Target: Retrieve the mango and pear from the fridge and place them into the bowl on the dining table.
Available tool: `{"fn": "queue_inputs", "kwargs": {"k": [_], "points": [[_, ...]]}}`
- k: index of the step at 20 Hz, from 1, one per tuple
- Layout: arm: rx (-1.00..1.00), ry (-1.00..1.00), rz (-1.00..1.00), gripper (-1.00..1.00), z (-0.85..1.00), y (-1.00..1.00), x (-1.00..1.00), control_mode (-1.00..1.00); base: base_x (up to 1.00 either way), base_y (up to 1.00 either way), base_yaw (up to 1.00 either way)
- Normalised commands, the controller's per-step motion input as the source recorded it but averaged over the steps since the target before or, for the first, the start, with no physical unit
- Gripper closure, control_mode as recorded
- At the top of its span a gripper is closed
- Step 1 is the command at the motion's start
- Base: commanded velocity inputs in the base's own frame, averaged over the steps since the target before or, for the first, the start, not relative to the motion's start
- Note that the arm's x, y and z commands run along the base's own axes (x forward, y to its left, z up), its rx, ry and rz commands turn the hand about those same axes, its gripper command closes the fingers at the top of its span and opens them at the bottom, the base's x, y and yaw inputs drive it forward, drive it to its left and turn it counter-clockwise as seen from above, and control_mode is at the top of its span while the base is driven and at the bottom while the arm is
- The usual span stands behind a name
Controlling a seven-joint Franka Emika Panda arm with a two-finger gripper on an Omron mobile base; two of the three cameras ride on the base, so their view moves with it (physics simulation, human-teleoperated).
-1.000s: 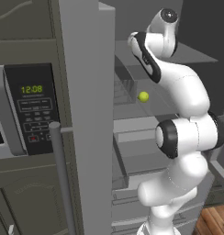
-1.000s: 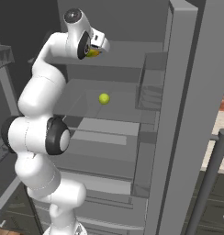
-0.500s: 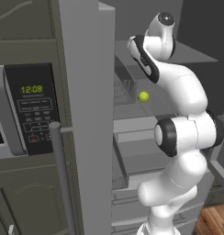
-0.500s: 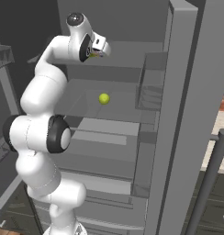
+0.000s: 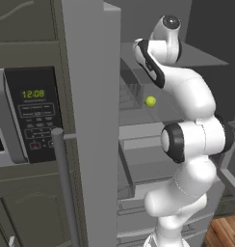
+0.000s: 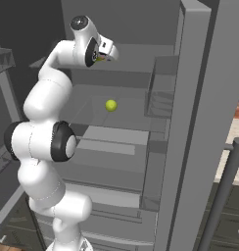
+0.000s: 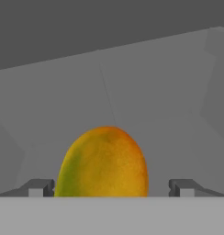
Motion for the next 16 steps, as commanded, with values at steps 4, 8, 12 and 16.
{"fn": "queue_inputs", "kwargs": {"k": [4,8,12,16], "points": [[0.00,0.00,-0.05,-1.00,-0.08,0.00,0.26,-1.00,0.00,0.00,0.00],[0.00,0.00,-0.05,-1.00,-0.17,0.02,0.28,-1.00,0.00,0.00,0.00],[0.00,0.00,-0.06,1.00,-0.25,0.00,0.13,-1.00,0.00,0.00,0.00],[0.00,0.00,-0.05,1.00,-0.25,0.00,0.12,-1.00,0.00,0.00,0.00]]}}
